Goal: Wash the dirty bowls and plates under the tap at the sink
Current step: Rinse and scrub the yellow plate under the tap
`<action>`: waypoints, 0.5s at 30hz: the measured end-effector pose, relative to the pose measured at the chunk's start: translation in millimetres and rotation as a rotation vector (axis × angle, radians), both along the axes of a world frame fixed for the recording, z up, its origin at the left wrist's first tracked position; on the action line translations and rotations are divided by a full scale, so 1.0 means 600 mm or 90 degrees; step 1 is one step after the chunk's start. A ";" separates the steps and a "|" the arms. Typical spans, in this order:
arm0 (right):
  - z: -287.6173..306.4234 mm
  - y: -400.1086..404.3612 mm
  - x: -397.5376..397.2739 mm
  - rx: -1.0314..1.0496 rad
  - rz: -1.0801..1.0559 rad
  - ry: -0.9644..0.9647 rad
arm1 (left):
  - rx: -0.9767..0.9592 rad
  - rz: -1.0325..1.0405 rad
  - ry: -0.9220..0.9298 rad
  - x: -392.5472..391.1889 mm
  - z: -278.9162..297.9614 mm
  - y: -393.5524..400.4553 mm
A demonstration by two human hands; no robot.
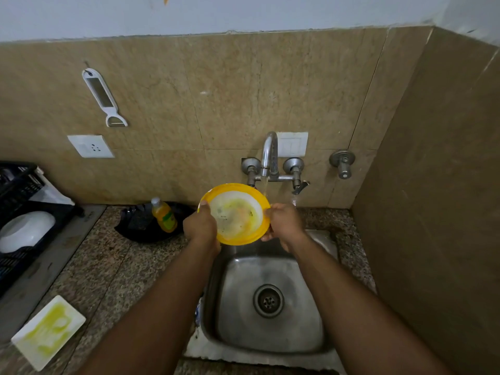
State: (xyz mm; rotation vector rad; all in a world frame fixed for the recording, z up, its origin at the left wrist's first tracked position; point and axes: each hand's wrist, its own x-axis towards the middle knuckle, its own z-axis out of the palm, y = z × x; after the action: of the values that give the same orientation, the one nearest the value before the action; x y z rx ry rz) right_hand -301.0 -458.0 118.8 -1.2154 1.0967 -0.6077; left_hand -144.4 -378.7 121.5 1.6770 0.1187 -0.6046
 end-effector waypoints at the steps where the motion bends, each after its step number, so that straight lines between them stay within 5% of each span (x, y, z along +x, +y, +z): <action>1: -0.006 0.000 0.003 -0.028 -0.036 0.018 | 0.015 0.003 -0.016 -0.006 -0.001 0.001; 4: -0.012 -0.001 0.013 -0.056 -0.090 0.028 | 0.018 0.036 -0.039 -0.019 -0.008 0.000; 9: -0.002 0.026 0.013 0.079 0.044 -0.087 | 0.000 0.093 -0.073 -0.025 0.011 0.004; 15: -0.009 0.021 0.029 -0.002 -0.098 -0.029 | 0.008 0.116 -0.077 -0.055 0.011 -0.004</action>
State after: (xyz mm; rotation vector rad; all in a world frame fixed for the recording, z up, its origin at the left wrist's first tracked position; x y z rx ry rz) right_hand -283.8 -445.5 113.6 -1.1211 1.1576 -0.7510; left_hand -177.3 -380.8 128.1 1.6885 0.1850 -0.3657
